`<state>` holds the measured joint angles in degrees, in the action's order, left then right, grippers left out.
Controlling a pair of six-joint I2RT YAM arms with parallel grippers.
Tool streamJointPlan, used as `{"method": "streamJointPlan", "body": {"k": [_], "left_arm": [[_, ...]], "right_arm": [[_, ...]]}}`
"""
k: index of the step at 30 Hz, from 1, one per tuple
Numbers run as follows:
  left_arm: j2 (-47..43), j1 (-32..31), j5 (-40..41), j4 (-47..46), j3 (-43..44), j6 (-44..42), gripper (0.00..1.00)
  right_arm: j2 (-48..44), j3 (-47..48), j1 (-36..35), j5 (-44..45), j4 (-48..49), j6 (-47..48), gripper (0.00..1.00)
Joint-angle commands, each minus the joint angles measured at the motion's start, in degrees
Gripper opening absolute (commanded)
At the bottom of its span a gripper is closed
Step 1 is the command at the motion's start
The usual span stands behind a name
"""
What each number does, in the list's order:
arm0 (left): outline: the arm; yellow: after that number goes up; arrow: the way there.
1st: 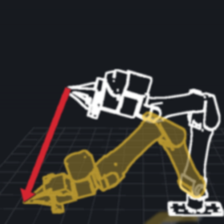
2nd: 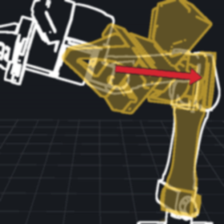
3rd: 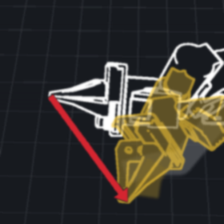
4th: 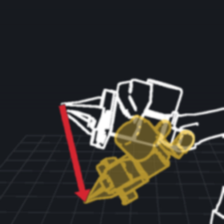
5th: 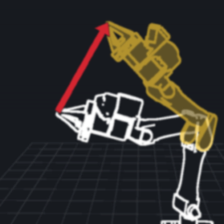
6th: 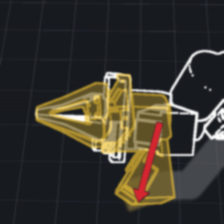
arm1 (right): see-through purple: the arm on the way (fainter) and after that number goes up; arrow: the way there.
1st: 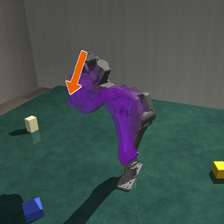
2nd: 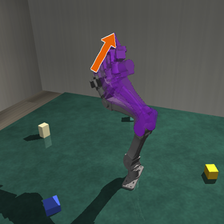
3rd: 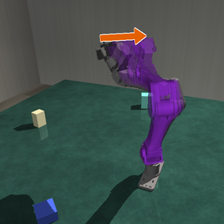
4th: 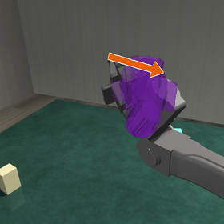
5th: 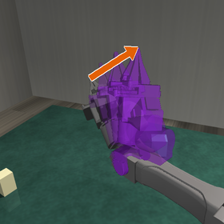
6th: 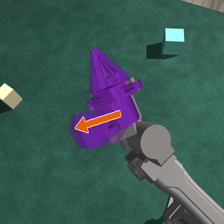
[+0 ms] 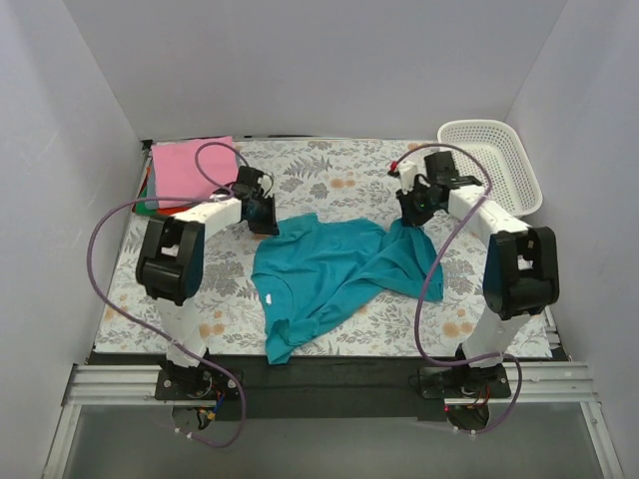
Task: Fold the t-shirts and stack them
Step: Flatten the tshirt out
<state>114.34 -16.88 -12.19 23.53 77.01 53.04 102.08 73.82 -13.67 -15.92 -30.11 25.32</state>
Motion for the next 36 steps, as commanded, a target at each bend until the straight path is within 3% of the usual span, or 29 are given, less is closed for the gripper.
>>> {"method": "streamJointPlan", "body": {"k": [1,6,9,16,22,23,27,30,31,34,36], "left_arm": [[-14.4,3.5,5.5,-1.3,-7.6,4.3,0.00],[-26.9,4.9,0.9,-4.6,-17.8,6.9,0.00],[-28.7,5.0,-3.3,-4.3,-19.9,8.1,0.00],[-34.7,5.0,-11.4,-3.8,-27.2,10.4,0.00],[-37.3,5.0,-13.3,-3.9,-33.4,10.9,0.05],[-37.4,4.9,-13.2,-4.0,-33.7,10.8,0.13],[-38.3,4.9,-17.0,-3.5,-33.9,9.8,0.28],[-38.5,5.0,-23.4,-1.7,-34.6,9.5,0.32],[-38.1,4.9,-26.9,-0.4,-35.2,9.5,0.32],[-40.4,4.3,-29.3,-1.2,-38.0,11.7,0.35],[-43.1,4.1,-26.8,-1.1,-38.3,13.0,0.36]], "right_arm": [[-7.4,0.1,5.4,-5.7,5.2,-5.7,0.01],[-10.7,-8.1,8.7,-8.9,6.0,-6.1,0.01],[-11.6,-12.2,9.8,-10.0,5.6,-6.2,0.01],[-16.9,-20.7,10.8,-11.8,-4.0,5.3,0.02],[-22.9,-25.8,10.8,-8.7,-5.3,10.0,0.30],[-23.4,-25.7,10.9,-8.7,-5.3,10.3,0.32],[-23.9,-23.4,10.7,-10.0,-6.1,12.3,0.35],[-23.9,-20.3,10.8,-11.6,-7.4,14.6,0.40],[-23.8,-19.4,10.7,-12.6,-7.7,14.9,0.45],[-22.2,-15.8,8.8,-15.9,-7.9,14.2,0.51],[-19.7,-13.8,6.7,-15.3,-7.3,12.0,0.52]]}}
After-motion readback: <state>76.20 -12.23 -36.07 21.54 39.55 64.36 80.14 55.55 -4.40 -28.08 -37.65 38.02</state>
